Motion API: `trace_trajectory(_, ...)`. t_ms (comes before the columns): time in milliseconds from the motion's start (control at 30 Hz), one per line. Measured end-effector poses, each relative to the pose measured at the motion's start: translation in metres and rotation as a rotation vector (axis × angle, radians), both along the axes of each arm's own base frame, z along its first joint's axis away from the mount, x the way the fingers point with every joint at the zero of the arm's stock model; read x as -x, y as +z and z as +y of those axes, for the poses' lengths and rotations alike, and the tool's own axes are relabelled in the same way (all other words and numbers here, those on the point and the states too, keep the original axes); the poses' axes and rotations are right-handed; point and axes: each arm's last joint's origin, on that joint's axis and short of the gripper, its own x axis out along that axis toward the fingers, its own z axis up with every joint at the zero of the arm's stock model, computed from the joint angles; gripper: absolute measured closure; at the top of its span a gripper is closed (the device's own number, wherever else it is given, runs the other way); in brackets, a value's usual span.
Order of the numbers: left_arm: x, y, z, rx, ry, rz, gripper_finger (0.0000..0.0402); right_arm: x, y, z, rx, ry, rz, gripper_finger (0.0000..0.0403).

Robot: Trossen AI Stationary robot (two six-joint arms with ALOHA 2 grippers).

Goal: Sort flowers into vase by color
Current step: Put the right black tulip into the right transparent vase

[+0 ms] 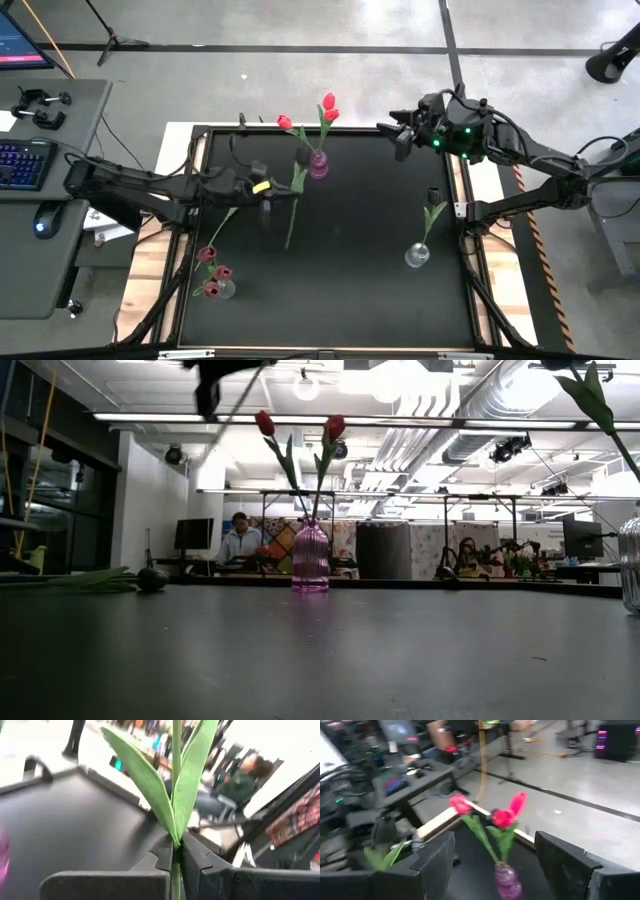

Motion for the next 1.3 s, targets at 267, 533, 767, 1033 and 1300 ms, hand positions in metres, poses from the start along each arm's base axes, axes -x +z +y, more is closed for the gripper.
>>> trace_trajectory(267, -0.047, 0.049, -0.005, -0.27, -0.044, -0.219, 0.0401, -0.009, 0.028, 0.022, 0.061, 0.272, -0.276, 0.014)
trace_trajectory(533, -0.104, 0.051, -0.016, -0.382, -0.193, -0.464, 0.0401, -0.004, 0.06, 0.046, 0.163, 0.366, -0.594, 0.014)
trace_trajectory(767, -0.157, 0.023, -0.03, -0.375, -0.222, -0.566, 0.0401, -0.002, 0.063, 0.054, 0.159, 0.389, -0.625, 0.014)
trace_trajectory(1033, -0.218, -0.005, -0.04, -0.351, -0.215, -0.554, 0.0401, -0.005, 0.055, 0.055, 0.138, 0.401, -0.549, 0.014)
trace_trajectory(1300, -0.262, -0.029, -0.043, -0.302, -0.15, -0.558, 0.0401, -0.005, 0.054, 0.055, 0.15, 0.399, -0.525, 0.014)
